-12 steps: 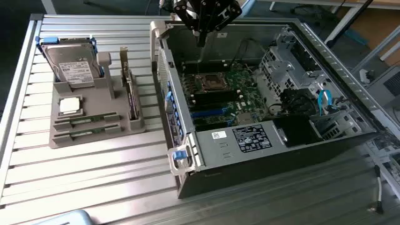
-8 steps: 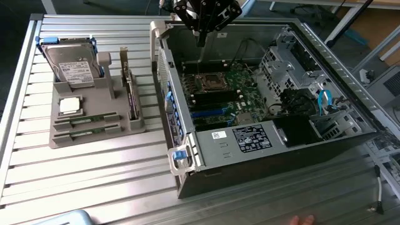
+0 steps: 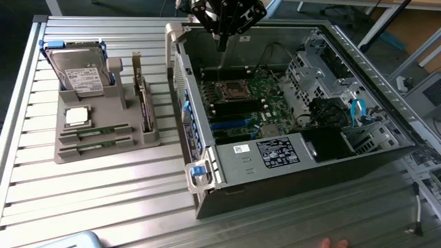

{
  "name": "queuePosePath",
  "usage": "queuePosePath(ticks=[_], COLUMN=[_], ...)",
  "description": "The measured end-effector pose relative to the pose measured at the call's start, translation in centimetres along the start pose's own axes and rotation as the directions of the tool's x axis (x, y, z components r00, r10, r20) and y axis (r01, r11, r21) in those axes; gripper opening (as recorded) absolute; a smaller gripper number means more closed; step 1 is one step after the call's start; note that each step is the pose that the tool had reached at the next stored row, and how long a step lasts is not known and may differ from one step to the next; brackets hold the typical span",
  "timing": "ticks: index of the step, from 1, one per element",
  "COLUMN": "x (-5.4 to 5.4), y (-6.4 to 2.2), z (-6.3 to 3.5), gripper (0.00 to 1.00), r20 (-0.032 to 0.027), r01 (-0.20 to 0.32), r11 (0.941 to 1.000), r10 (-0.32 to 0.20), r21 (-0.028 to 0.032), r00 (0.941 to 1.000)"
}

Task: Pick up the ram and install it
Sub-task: 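Reach for the ram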

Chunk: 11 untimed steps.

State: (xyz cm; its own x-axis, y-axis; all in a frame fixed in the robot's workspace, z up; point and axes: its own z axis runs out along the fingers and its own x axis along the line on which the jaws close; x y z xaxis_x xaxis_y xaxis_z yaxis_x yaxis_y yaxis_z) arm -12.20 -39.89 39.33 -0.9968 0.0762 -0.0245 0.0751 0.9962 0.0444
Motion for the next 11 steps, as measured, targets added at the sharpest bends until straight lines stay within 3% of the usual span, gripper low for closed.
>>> queuePosePath(ticks=[11], x=[1.8], y=[-0.13], z=[-0.05], gripper=[0.1], r20=[0.0], r01=[0.0], r11=[1.0], r10=[0.0], r21=[0.0], r00=[1.0])
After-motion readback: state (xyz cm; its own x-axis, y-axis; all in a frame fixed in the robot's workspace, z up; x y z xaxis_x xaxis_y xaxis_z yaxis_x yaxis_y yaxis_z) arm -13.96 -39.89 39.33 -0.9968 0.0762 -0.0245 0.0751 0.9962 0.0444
